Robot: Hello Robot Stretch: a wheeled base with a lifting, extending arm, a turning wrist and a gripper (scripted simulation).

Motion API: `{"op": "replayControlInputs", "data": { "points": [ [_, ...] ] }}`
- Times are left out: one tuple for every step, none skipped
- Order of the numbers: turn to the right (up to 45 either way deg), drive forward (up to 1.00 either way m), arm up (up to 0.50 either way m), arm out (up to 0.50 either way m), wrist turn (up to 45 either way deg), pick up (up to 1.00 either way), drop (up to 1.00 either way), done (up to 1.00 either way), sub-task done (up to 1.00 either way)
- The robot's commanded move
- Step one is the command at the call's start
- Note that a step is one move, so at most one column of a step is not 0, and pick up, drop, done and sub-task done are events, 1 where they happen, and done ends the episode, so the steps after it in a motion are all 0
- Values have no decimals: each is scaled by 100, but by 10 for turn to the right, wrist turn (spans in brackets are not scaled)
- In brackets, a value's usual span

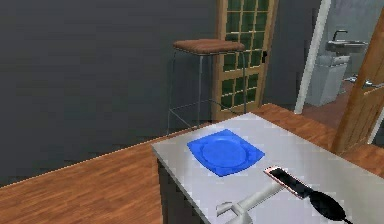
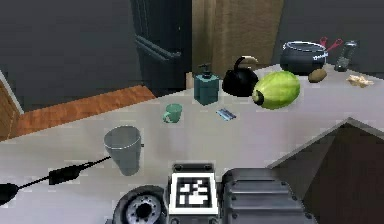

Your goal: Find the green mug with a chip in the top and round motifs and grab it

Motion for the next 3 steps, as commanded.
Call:
{"op": "replayControlInputs", "data": {
  "points": [
    [0, 0, 0, 38, 0, 0, 0, 0, 0],
    [0, 0, 0, 0, 450, 0, 0, 0, 0],
    [0, 0, 0, 0, 450, 0, 0, 0, 0]
  ]
}}
